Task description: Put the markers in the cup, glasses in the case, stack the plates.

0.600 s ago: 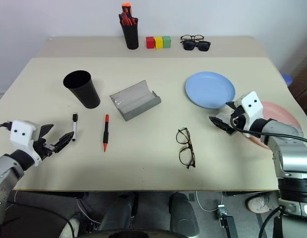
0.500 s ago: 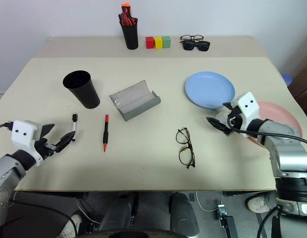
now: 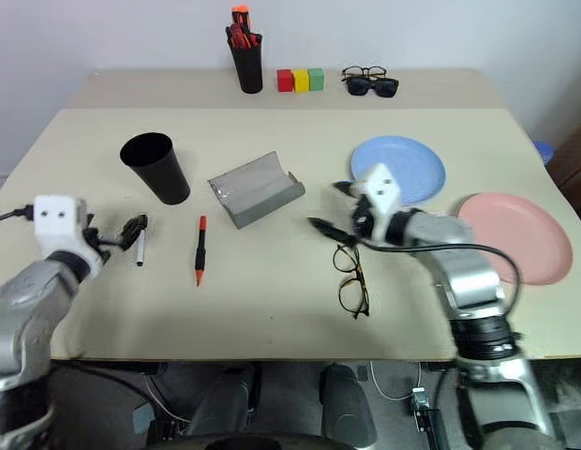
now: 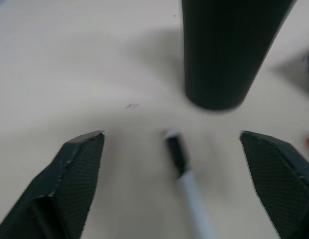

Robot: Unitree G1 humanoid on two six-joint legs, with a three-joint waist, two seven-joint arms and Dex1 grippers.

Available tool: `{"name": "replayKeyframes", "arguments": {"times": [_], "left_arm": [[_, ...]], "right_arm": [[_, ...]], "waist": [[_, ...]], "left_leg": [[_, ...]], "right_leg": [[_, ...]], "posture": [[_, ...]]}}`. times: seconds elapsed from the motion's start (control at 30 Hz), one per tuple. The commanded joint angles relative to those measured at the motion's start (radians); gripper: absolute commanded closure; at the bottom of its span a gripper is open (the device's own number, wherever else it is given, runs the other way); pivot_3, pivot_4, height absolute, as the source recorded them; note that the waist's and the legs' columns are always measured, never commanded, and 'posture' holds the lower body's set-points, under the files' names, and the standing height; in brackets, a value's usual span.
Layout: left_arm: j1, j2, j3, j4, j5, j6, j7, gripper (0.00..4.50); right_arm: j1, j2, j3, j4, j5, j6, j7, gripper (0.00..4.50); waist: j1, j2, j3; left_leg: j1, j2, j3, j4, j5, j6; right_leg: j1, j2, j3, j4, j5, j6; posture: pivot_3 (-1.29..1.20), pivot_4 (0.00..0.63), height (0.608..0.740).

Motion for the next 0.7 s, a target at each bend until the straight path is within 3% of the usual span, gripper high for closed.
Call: {"name": "replayKeyframes", "arguments": {"times": [0.03, 0.23, 0.33, 0.57, 0.7], "left_arm": [[-0.084, -0.012, -0.022, 0.048, 0.04, 0.145, 0.077, 0.02], [-0.204, -0.039, 0.001, 0.171, 0.064, 0.333, 0.115, 0.02], [-0.217, -0.03, 0.0, 0.204, 0.08, 0.36, 0.11, 0.83], [-0.225, -0.021, 0.034, 0.217, 0.112, 0.324, 0.117, 4.3], [-0.222, 0.02, 0.069, 0.22, 0.193, 0.055, 0.163, 4.41]], "right_arm": [[0.01, 0.032, 0.032, -0.084, 0.011, 0.024, -0.032, 0.0], [0.059, 0.051, 0.082, -0.189, 0.027, 0.068, -0.058, 0.0], [0.067, 0.048, 0.093, -0.189, 0.012, 0.065, -0.068, 0.0], [0.052, 0.062, 0.105, -0.181, 0.008, 0.066, -0.084, 0.0], [0.035, 0.086, 0.113, -0.177, 0.008, 0.061, -0.099, 0.0]], "waist": [[0.0, -0.001, 0.0], [-0.006, -0.001, 0.0], [-0.007, -0.001, 0.0], [-0.009, -0.001, 0.0], [-0.007, -0.002, 0.0]], "left_leg": [[0.0, 0.0, 0.0, 0.0, 0.0, 0.0], [0.0, 0.0, -0.001, -0.001, 0.0, 0.0], [0.0, 0.0, -0.001, -0.001, 0.0, -0.001], [0.001, 0.001, 0.0, -0.001, 0.001, -0.001], [0.001, 0.001, -0.001, -0.001, 0.001, -0.001]], "right_leg": [[0.0, 0.0, 0.0, 0.0, 0.0, 0.0], [-0.002, 0.001, 0.0, 0.002, 0.0, 0.0], [-0.001, 0.001, 0.0, 0.001, 0.0, 0.0], [-0.002, 0.001, 0.0, 0.002, 0.0, 0.0], [-0.002, 0.001, 0.0, 0.002, 0.0, 0.0]], "posture": [[0.0, 0.15, 0.74], [0.0, 0.15, 0.74], [0.0, 0.15, 0.74], [0.0, 0.15, 0.74], [0.0, 0.15, 0.74]]}}
